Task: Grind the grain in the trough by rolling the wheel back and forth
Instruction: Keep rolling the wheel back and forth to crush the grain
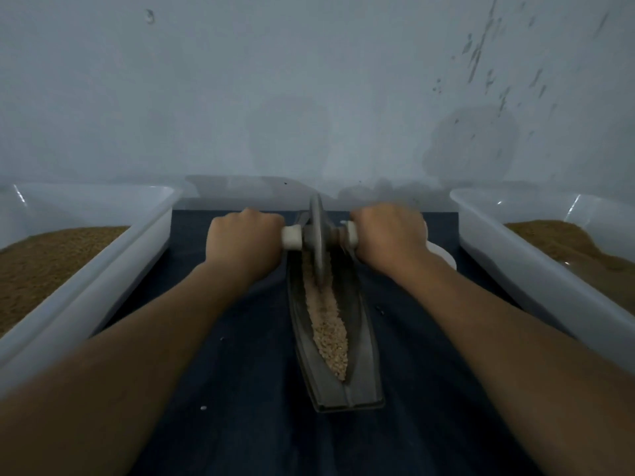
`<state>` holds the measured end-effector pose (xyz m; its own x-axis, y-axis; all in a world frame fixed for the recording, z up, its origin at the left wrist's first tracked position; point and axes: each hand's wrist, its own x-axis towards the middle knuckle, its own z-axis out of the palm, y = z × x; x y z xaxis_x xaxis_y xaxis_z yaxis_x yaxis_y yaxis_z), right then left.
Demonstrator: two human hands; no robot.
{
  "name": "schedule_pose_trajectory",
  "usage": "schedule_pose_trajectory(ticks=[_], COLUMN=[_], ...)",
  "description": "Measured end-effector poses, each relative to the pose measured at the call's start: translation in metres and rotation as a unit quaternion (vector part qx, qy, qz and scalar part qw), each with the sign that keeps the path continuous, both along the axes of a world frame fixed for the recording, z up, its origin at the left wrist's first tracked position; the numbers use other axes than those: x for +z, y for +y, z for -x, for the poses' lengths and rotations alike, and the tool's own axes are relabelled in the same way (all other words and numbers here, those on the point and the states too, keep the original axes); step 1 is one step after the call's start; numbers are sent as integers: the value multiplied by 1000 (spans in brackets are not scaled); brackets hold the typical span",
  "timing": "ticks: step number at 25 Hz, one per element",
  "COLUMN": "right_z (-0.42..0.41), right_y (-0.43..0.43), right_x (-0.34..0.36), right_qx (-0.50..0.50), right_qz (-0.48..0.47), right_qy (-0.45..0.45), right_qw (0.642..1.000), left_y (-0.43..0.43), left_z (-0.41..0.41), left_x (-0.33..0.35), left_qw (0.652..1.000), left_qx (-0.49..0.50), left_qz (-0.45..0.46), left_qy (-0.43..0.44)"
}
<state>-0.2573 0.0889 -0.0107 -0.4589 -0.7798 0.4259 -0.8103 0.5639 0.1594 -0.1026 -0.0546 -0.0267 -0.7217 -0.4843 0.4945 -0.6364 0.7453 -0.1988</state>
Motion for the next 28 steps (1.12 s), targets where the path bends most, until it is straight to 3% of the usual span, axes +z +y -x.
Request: schedule_pose_trajectory(ticks=[3,6,8,11,16,23,26,28], right_z=[-2,-22,-24,-18,7,-24,-20,-6], right_y=[16,71,88,65,3,92,64,24], right_x=[-6,-25,-27,-23,-7,-23,-20,-11], right_qx=[12,62,95,67,8,119,65,33], right_qz=[-6,34,66,36,5,57,15,12], right_qy=[-2,102,148,115,-27,135,104,30], right_qw=[1000,992,982,991,1000,982,992,999], left_y=[11,39,44,36,12,43,33,14], left_z=[-13,-53,-66,-48,0,-67,-45,-14], left_x=[1,-10,-11,-15,8,-2,-9,-4], left_qw=[1000,991,987,996,1000,985,996,1000], left_qx=[-19,-88,-108,-49,1,-134,-61,-18], left_qz=[14,101,112,76,2,109,59,23], left_qy=[-1,21,35,-14,-16,19,-25,-11])
